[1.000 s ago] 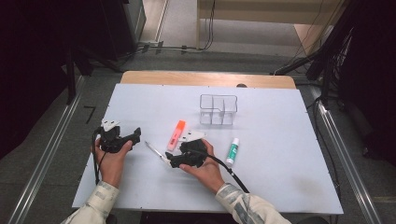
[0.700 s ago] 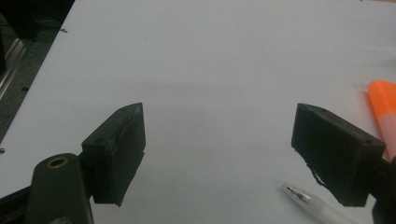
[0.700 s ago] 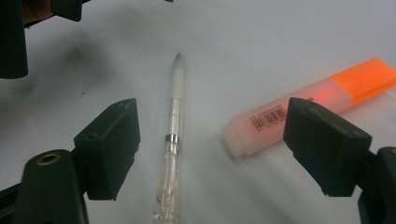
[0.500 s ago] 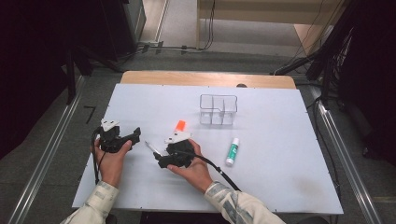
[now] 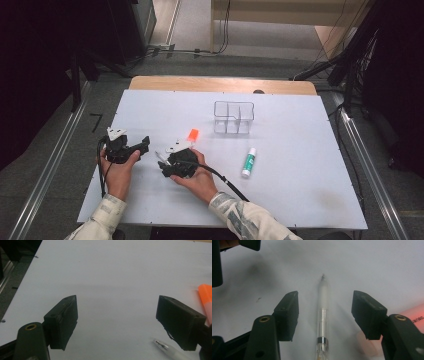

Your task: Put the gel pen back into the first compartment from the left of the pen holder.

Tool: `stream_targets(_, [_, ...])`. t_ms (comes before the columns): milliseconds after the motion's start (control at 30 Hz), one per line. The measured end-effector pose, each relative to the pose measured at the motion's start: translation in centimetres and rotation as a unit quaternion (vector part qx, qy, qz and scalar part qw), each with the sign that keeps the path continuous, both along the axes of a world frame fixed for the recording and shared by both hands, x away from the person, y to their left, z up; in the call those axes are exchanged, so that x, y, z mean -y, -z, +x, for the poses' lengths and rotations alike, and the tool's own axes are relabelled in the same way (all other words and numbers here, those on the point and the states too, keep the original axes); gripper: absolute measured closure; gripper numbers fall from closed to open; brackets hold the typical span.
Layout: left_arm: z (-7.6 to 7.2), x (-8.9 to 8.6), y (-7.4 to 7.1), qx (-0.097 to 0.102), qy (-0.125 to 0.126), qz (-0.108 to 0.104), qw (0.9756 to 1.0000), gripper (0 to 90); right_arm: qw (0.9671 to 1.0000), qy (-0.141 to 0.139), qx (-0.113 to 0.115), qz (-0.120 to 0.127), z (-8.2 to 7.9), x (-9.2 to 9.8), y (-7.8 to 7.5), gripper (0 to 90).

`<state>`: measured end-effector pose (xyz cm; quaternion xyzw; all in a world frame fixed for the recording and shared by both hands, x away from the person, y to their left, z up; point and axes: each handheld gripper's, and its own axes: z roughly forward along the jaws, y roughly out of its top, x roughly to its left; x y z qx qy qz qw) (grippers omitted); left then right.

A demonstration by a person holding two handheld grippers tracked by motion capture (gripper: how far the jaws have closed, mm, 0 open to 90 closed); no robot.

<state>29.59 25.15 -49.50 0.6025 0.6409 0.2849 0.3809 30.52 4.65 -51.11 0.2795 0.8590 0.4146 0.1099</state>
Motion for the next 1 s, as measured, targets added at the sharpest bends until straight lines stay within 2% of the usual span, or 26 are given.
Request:
stream_targets(333, [0.0, 0.0, 0.0, 0.004, -0.002, -0.002, 1.0, 18.4, 0.9999, 0.011, -0.005, -0.007, 0.7, -0.8, 0.5, 44.4])
stream_targets(467, [0.0, 0.0, 0.0, 0.005, -0.002, -0.003, 1.0, 18.4, 0.9999, 0.007, -0.001, -0.009, 0.8, -1.0, 0.5, 46.7])
stream_targets(667, [0.0, -0.1, 0.0, 0.006, -0.003, -0.003, 1.0, 18.4, 0.9998, 0.007, -0.014, -0.013, 1.0, -1.7, 0.6, 52.8])
stream_targets(1000, [0.0, -0.1, -0.1, 0.005, -0.002, -0.003, 1.0, 18.5, 0.9997, 0.01, -0.021, -0.013, 1.3, -2.0, 0.7, 57.2])
